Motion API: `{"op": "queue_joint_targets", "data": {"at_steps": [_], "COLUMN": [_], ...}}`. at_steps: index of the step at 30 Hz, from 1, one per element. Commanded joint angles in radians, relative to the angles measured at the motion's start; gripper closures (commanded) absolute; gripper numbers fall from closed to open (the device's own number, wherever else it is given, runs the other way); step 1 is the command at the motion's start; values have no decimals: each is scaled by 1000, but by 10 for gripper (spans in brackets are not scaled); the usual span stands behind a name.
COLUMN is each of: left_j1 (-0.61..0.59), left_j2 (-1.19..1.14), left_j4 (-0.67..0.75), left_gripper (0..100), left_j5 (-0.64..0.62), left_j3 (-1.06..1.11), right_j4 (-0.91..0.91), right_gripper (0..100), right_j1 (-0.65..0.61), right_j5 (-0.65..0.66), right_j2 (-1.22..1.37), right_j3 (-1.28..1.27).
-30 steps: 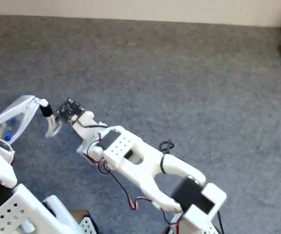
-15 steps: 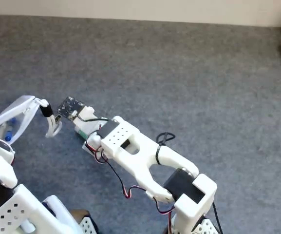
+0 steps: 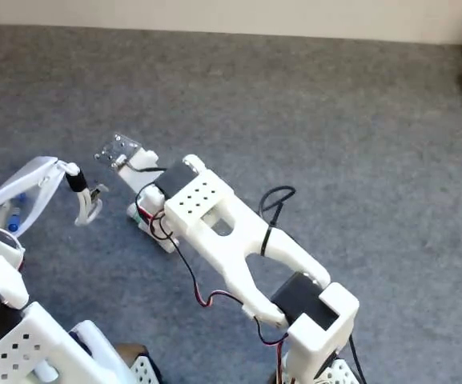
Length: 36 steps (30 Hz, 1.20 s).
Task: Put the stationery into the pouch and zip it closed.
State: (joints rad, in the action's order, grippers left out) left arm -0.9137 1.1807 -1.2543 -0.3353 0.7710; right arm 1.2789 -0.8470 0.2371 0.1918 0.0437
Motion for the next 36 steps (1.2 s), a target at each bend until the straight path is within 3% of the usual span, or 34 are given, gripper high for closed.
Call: {"op": "queue_joint_targets", "data": {"at_steps": [1,4,12,28,36], "left_j1": [-4,-4,-2,-2,-2], "left_j2": [4,4,4,4,4], "left_j4": [23,23,28,29,29], "left_gripper": [994,994,994,994,994], "left_j5": [-6,-6,-6,-6,-6], "left_j3": [-10,-10,-8,5,5], "right_j4": [12,-36,-108,-101,-101], "right_gripper": [810,810,810,810,813], "right_j1": [-41,-61,-76,-81,-77], "right_j5": [-17,-87,-95,-98,-167], "right_j2": [-8,-7,168,449,521], "right_j3": [62,61,70,394,470]}}
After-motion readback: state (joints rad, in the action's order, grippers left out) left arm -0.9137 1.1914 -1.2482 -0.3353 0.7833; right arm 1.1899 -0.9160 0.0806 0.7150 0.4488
